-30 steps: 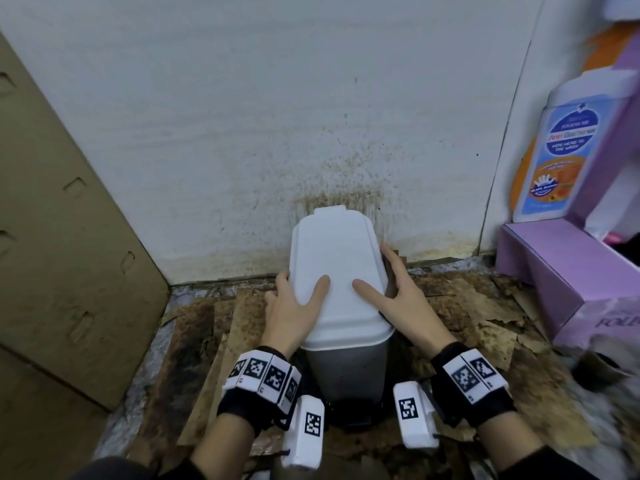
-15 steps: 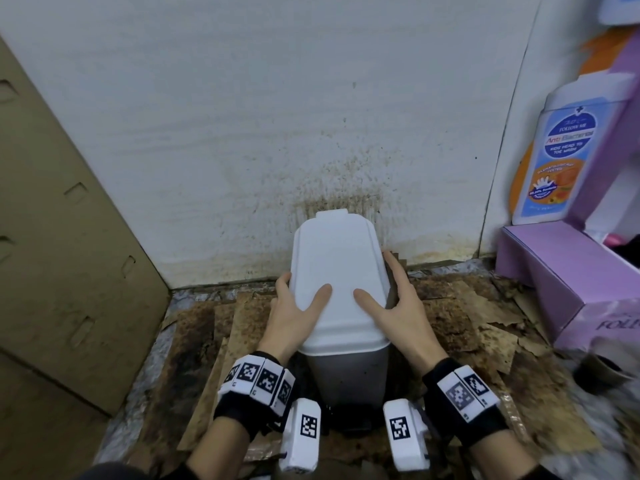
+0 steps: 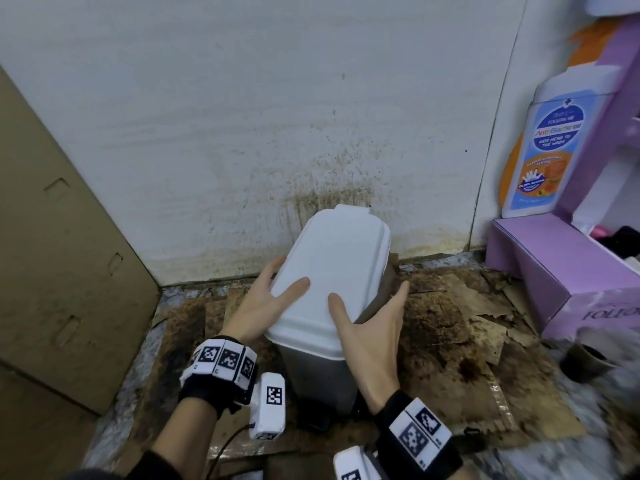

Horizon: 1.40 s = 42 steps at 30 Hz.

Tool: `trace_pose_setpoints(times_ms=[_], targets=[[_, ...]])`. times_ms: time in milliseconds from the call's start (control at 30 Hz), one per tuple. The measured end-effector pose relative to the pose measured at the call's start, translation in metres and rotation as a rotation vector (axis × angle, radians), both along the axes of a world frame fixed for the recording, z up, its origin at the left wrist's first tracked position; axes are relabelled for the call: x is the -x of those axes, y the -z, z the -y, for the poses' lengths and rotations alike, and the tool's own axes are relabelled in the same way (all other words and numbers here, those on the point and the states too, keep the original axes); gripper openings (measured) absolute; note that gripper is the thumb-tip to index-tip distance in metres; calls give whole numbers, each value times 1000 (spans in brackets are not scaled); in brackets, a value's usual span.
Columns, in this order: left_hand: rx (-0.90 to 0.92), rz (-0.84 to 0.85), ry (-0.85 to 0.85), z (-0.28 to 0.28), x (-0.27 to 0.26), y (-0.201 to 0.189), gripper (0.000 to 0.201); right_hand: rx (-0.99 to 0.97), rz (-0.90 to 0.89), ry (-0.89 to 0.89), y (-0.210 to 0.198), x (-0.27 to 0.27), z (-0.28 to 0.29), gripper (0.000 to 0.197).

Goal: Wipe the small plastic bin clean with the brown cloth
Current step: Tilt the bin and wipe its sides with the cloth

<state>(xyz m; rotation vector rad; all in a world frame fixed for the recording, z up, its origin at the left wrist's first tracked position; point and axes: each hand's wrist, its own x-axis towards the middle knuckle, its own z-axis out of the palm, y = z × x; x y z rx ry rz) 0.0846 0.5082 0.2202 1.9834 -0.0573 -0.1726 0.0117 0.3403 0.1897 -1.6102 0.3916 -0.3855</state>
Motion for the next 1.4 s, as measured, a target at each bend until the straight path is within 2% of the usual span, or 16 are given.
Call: trace_pose_setpoints(times_ms=[133,267,367,467,600,733,900,1000,1067,1267,1400], targets=[[-18,8,-14,-7,3,5,74,80,2,-37,7,-3,-8,100],[-103,43,-64,-7,5,9,78,129,18,-78,13,-10,-7,98],[-153,55,-171,-4,9,12,75,138,7,-153,12,-21,1,96],[-111,-10,-309,2,17,8,72,103,-18,-199,10,-37,11,92],[-73,-116,-428,12,35,3,85,99,-56,-245,0,-63,27,92],[-14,-127,-457,19,47,6,93,126,-95,-289,-2,-96,45,96],[25,-156,-436,21,58,12,88,151,-121,-314,-4,-138,59,105],[68,-134,-413,22,56,21,99,139,-114,-335,-5,-156,67,112],[77,-122,-410,22,55,23,103,113,-73,-356,-3,-162,72,108],[78,-51,-395,20,51,34,97,-4,36,-364,6,-167,76,82],[94,-18,-407,20,50,41,93,-48,44,-362,4,-166,75,79]])
